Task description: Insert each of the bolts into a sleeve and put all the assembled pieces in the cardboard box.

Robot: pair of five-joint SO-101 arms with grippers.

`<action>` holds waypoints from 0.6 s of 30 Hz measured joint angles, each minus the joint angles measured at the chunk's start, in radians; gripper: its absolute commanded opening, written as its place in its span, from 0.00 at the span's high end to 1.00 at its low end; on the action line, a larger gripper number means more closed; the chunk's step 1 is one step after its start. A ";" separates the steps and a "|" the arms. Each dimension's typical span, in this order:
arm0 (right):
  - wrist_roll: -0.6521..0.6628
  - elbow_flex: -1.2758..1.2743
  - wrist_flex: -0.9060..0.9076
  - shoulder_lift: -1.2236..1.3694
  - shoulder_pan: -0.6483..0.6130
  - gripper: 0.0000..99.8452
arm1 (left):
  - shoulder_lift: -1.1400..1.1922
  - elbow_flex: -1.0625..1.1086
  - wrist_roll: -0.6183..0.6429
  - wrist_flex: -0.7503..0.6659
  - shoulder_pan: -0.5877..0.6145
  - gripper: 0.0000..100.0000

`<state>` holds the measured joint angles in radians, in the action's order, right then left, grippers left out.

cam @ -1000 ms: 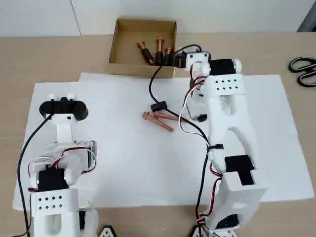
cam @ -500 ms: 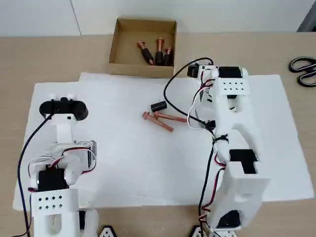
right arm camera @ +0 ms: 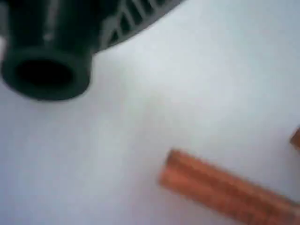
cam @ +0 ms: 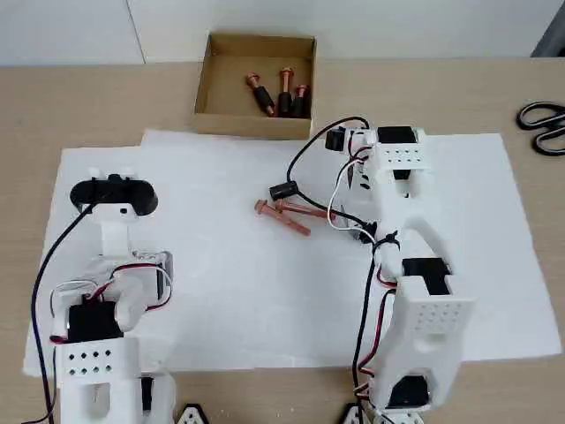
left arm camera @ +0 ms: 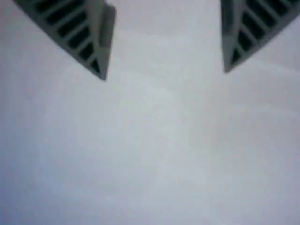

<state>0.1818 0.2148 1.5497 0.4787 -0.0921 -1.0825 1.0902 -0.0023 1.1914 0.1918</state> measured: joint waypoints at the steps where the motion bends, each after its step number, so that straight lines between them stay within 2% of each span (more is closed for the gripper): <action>1: 0.000 0.000 0.000 0.000 0.003 0.92 | 0.000 0.000 0.000 0.000 0.000 0.85; 18: 0.000 0.000 -0.020 0.000 -0.018 0.91 | 0.000 0.000 0.000 0.000 0.000 0.85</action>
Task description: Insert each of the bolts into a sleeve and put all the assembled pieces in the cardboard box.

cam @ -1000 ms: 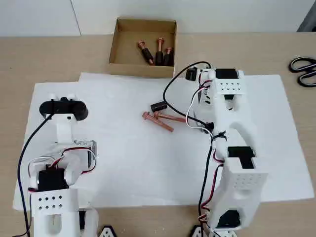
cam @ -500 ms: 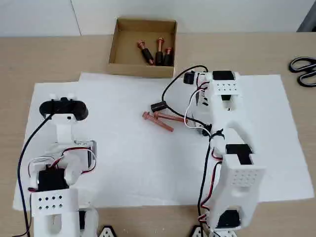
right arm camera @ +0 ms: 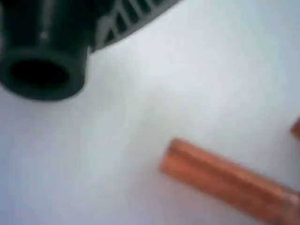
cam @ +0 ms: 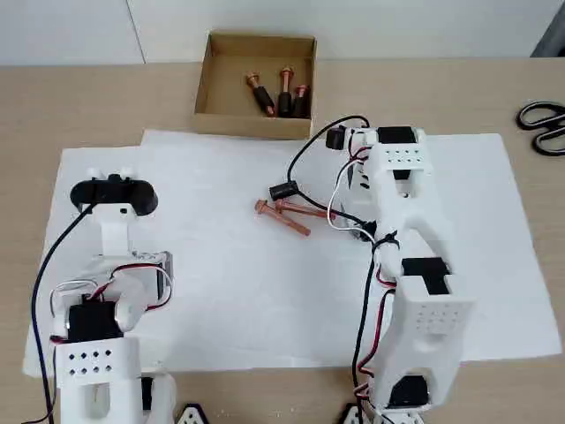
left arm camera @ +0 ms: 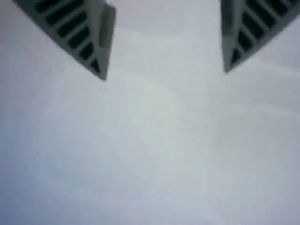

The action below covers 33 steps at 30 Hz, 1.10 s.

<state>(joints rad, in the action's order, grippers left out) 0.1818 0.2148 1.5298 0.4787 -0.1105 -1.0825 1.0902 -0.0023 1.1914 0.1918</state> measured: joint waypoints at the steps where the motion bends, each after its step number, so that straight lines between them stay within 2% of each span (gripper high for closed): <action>1: 0.000 0.000 0.000 0.000 -0.006 0.90 | 0.000 0.000 0.000 0.000 0.000 0.85; 5: 0.000 0.000 0.000 0.000 -0.023 0.85 | 0.000 0.000 0.000 0.000 0.000 0.85; 33: 0.000 0.006 -0.046 0.063 -0.032 0.87 | 0.000 0.000 0.000 0.000 0.000 0.85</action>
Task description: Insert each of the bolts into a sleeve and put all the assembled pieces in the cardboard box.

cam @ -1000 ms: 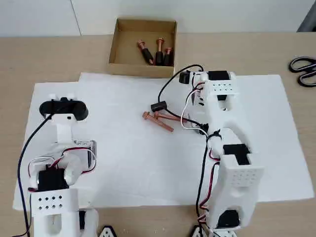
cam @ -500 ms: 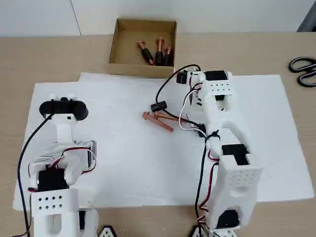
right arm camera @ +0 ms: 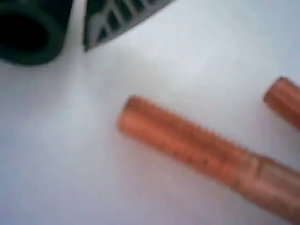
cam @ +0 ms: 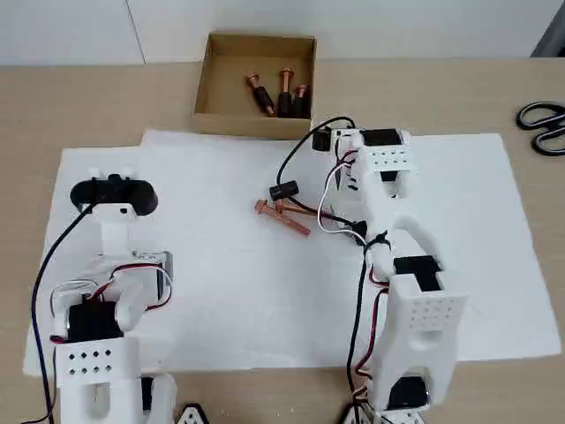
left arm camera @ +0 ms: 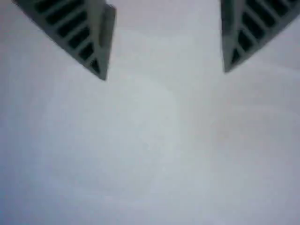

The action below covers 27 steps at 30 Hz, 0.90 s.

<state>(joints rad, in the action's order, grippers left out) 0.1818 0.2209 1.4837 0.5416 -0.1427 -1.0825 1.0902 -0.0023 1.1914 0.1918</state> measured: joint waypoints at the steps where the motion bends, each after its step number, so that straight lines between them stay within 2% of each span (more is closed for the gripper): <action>1: 0.000 0.005 0.000 0.006 0.000 0.89 | 0.000 0.000 0.000 0.000 0.000 0.85; 5: 0.000 0.005 -0.003 0.006 0.006 1.00 | 0.000 0.000 0.000 0.000 0.000 0.85; 11: 0.000 0.023 0.008 0.014 0.008 1.00 | 0.000 0.000 0.000 0.000 0.000 0.85; 19: -0.002 0.196 0.173 0.029 -0.005 1.00 | 0.000 0.000 0.000 0.000 0.000 0.85; 27: -0.002 0.218 0.196 -0.040 -0.002 1.00 | 0.000 0.000 0.003 0.000 0.000 0.85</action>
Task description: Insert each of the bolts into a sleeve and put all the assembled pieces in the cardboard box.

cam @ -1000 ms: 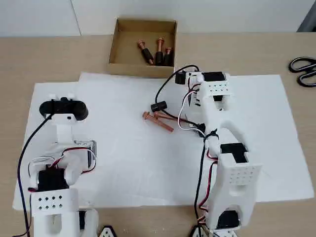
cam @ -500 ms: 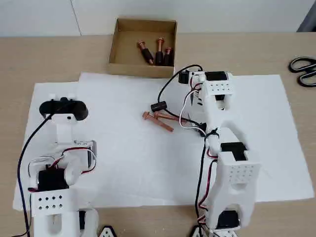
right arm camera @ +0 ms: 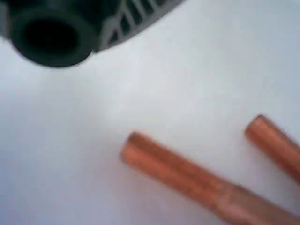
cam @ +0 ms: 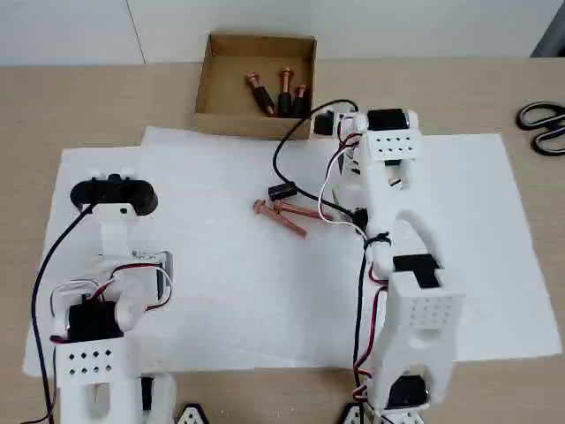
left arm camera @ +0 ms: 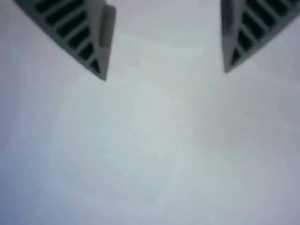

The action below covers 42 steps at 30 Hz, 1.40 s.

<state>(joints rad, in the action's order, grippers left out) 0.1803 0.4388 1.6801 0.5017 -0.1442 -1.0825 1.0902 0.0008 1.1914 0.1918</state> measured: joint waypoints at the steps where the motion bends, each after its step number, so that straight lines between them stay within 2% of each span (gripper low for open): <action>1: 0.000 0.000 0.000 -0.031 -0.002 1.00 | 0.000 0.000 0.006 0.000 0.000 0.84; 4: 0.000 0.000 0.000 -0.124 -0.002 1.00 | 0.002 -0.023 0.058 0.000 -0.012 0.84; 9: 0.000 0.000 0.002 -0.255 -0.002 1.00 | 0.115 -0.086 0.107 -0.038 -0.126 0.84; 14: 0.000 0.000 0.006 -0.351 0.028 1.00 | 0.400 -0.222 0.192 -0.127 -0.207 0.84; 21: 0.000 -0.005 0.006 -0.382 0.170 1.00 | 0.856 -0.486 0.388 -0.176 -0.311 0.85; 24: 0.000 -0.029 0.008 -0.382 0.190 1.00 | 1.019 -0.557 0.405 -0.178 -0.385 0.85; 28: 0.000 -0.040 0.008 -0.384 0.196 1.00 | 1.174 -0.654 0.410 -0.178 -0.411 0.85; 30: 0.000 -0.041 0.008 -0.384 0.196 1.00 | 1.215 -0.709 0.450 -0.178 -0.416 0.85; 36: 0.000 -0.041 0.008 -0.385 0.195 1.00 | 1.249 -0.802 0.732 -0.180 -0.417 0.85; 42: 0.000 -0.041 0.008 -0.385 0.195 1.00 | 1.249 -0.810 0.783 -0.204 -0.486 0.85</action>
<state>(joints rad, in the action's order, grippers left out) 0.1803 0.3974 1.6878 0.1166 0.0506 0.1665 0.2800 0.7833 0.9874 -0.2946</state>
